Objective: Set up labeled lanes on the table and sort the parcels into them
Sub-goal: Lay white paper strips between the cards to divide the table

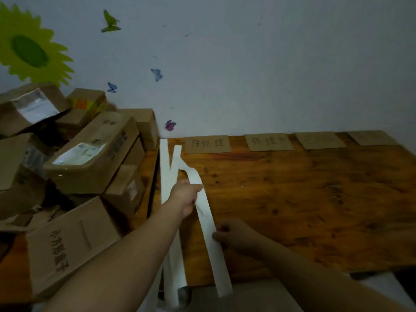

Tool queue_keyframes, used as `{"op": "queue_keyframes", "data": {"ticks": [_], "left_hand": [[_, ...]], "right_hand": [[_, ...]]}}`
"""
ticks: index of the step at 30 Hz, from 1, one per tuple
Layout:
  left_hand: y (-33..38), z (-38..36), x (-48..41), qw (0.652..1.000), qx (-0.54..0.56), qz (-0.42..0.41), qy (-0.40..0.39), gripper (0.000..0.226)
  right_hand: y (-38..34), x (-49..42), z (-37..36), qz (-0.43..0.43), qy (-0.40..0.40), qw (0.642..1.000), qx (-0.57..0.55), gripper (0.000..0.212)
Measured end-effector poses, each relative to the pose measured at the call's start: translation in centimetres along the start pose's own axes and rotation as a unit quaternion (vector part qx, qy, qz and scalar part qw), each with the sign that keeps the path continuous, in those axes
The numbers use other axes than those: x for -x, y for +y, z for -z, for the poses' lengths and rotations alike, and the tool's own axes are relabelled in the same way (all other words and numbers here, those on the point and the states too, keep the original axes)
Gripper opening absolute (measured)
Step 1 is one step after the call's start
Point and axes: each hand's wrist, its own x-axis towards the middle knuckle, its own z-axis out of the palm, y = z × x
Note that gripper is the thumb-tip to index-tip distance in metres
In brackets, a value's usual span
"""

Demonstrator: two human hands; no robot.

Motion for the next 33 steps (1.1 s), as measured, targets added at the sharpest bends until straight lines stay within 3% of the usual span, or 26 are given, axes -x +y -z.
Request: {"op": "queue_keyframes", "data": {"ticks": [3, 7, 12, 15, 20, 24, 27, 33], "left_hand": [[1.0, -5.3, -0.7, 0.999, -0.017, -0.004, -0.028, 0.035], [3.4, -12.2, -2.6, 0.999, -0.024, -0.023, -0.043, 0.043], [6.9, -19.1, -6.1, 0.993, -0.073, -0.078, -0.042, 0.034], [7.5, -22.0, -7.4, 0.992, -0.089, -0.059, -0.063, 0.023], [8.4, -23.8, -10.9, 0.995, -0.072, -0.043, -0.061, 0.026], [10.1, -23.8, -14.8, 0.994, -0.077, -0.062, -0.048, 0.031], [11.3, -23.5, -18.1, 0.992, -0.085, -0.079, -0.040, 0.041], [8.9, -22.6, -23.0, 0.954, -0.270, -0.126, -0.026, 0.043]], "right_hand": [[1.8, 0.6, 3.8, 0.004, 0.066, 0.997, -0.034, 0.009], [5.8, 0.7, 8.8, -0.013, 0.082, 0.996, -0.025, 0.005], [10.7, 0.1, 14.0, -0.024, 0.125, 0.992, -0.026, 0.006], [12.3, -0.7, 15.8, -0.034, 0.122, 0.992, -0.025, 0.005], [13.9, -2.5, 16.5, -0.075, 0.080, 0.994, -0.027, 0.003], [14.5, -4.4, 16.4, -0.120, 0.055, 0.991, -0.016, 0.014], [14.6, -5.6, 15.8, -0.146, 0.043, 0.988, -0.021, 0.002], [15.4, -7.2, 14.7, -0.175, 0.045, 0.983, 0.013, 0.009]]}}
